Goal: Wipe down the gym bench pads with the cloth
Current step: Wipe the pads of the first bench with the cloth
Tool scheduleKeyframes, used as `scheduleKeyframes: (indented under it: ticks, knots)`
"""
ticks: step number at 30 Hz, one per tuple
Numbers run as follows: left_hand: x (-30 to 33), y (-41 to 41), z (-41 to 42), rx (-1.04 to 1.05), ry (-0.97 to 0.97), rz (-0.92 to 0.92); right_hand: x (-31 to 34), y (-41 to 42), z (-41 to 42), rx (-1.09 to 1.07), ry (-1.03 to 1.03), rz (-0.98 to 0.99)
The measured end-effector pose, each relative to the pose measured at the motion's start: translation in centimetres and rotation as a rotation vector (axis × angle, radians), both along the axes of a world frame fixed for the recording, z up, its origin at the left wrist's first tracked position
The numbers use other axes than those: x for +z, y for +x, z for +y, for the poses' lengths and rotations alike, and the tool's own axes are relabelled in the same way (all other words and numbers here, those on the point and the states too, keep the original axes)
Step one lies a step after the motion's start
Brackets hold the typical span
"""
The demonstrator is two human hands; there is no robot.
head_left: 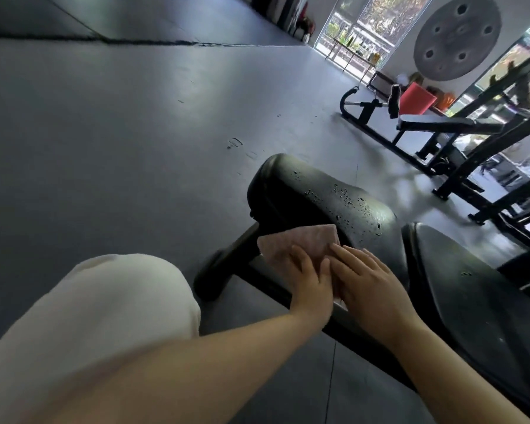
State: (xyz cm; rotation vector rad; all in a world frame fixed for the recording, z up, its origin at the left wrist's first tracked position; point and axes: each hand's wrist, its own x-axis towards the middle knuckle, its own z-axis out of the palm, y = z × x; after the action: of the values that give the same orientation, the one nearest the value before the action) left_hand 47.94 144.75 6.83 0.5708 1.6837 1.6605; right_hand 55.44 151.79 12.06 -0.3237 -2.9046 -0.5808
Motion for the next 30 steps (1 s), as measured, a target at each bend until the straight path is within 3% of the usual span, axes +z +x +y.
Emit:
scheduleKeyframes:
  ticks: [4, 11, 21, 25, 30]
  knots:
    - [0.2, -0.6, 1.4, 0.028, -0.007, -0.074, -1.3, 0.0, -0.4, -0.15, 0.005, -0.008]
    - [0.2, -6.8, 2.3, 0.257, -0.028, 0.04, -2.4, -2.3, -0.7, -0.226, 0.164, 0.102]
    - [-2.0, -15.8, 1.7, 0.091, 0.114, 0.368, -3.6, -4.0, -0.4, -0.258, 0.102, 0.33]
    - [-2.5, -14.7, 1.8, 0.12, 0.155, 0.428, -4.1, -4.2, -0.4, -0.289, 0.108, 0.393]
    - [-3.0, -8.5, 1.3, 0.108, 0.007, 0.576, -4.5, -4.3, -0.5, -0.326, 0.125, 0.394]
